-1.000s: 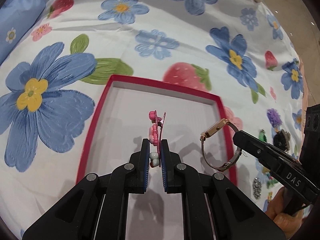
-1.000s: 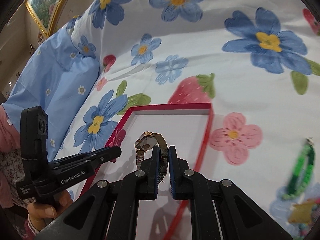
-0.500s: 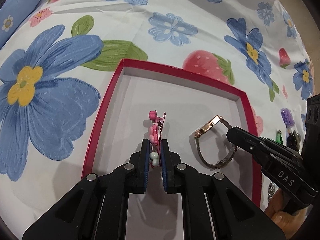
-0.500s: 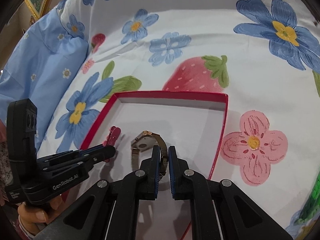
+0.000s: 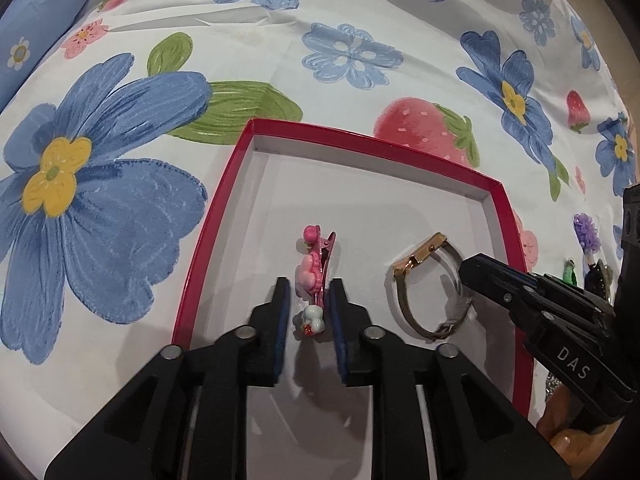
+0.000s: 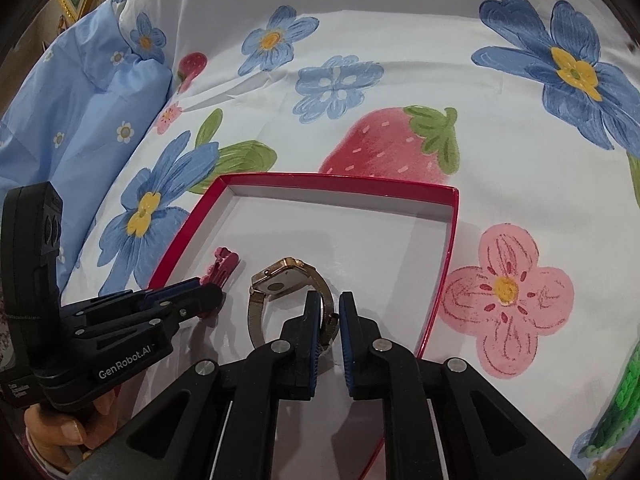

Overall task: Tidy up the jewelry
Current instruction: 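Carry the clip and watch into the red tray and open both tools, then move both open tools back from the tray to the jewelry pile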

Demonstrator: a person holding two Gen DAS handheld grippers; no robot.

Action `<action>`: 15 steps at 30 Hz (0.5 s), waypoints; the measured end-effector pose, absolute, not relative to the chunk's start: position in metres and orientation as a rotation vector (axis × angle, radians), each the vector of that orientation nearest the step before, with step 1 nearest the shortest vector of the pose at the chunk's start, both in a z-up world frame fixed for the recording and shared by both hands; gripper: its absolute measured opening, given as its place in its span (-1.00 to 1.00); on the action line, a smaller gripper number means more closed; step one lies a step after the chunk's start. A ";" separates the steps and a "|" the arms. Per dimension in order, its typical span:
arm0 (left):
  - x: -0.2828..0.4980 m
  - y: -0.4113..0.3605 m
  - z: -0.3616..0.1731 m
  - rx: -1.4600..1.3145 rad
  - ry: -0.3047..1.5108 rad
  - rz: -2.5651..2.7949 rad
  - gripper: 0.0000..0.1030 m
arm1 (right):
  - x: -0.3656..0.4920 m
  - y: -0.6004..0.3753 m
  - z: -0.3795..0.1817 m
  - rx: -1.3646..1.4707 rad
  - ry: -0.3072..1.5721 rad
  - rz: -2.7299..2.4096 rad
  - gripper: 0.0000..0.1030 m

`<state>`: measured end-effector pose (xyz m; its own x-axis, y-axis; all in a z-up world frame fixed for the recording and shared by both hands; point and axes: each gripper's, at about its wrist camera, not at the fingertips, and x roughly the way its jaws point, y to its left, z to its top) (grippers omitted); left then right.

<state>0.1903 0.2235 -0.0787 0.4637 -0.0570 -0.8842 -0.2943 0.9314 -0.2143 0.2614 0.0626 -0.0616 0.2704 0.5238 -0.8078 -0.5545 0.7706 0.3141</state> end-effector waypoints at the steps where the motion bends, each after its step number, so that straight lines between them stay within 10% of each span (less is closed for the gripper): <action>1: 0.189 0.223 -0.078 -0.357 1.085 0.155 -0.52 | 0.261 0.061 -0.061 -0.019 1.075 0.737 -0.69; 15: 0.155 0.209 -0.040 -0.368 1.008 0.156 -0.27 | 0.234 0.020 -0.021 0.102 0.997 0.769 -0.31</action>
<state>0.1549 0.2093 -0.0395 0.5291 -0.0412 -0.8476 -0.2949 0.9277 -0.2291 0.2342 0.0202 -0.0211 0.3067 0.6246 -0.7182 -0.5361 0.7369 0.4119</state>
